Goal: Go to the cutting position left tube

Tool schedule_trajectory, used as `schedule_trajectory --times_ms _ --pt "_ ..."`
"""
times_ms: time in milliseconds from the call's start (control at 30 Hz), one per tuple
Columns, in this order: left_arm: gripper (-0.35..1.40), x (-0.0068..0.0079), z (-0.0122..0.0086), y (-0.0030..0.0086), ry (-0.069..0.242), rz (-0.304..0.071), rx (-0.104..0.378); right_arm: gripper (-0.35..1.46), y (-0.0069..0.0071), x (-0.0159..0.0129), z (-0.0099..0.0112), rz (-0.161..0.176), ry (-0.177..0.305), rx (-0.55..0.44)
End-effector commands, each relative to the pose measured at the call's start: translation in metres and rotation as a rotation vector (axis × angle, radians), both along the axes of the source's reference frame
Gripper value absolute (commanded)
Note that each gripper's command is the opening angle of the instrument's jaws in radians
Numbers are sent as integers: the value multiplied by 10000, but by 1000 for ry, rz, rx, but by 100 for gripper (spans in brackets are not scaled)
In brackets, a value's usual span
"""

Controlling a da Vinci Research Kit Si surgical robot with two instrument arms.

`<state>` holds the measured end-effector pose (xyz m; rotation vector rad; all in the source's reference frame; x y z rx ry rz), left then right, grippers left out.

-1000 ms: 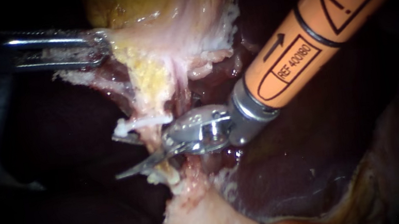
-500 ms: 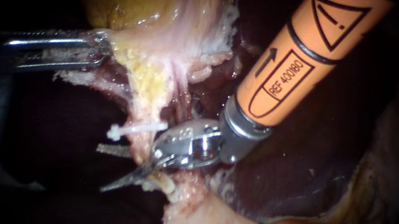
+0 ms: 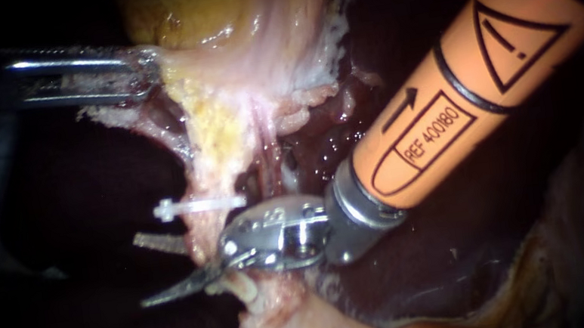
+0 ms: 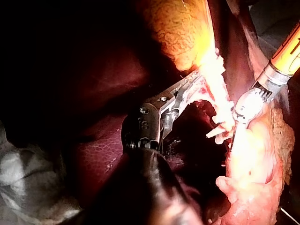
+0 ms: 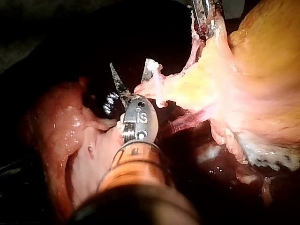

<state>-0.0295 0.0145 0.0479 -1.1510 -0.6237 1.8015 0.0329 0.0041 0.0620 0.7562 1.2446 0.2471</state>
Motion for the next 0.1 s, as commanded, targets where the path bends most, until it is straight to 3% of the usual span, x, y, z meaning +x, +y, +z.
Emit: schedule_trajectory --times_ms 33,100 --pt "-35 0 0 0 0 0 0 143 0 -1 1 0 -1 0" --pt "-35 0 0 1 0 0 0 143 0 -1 1 0 -1 0"
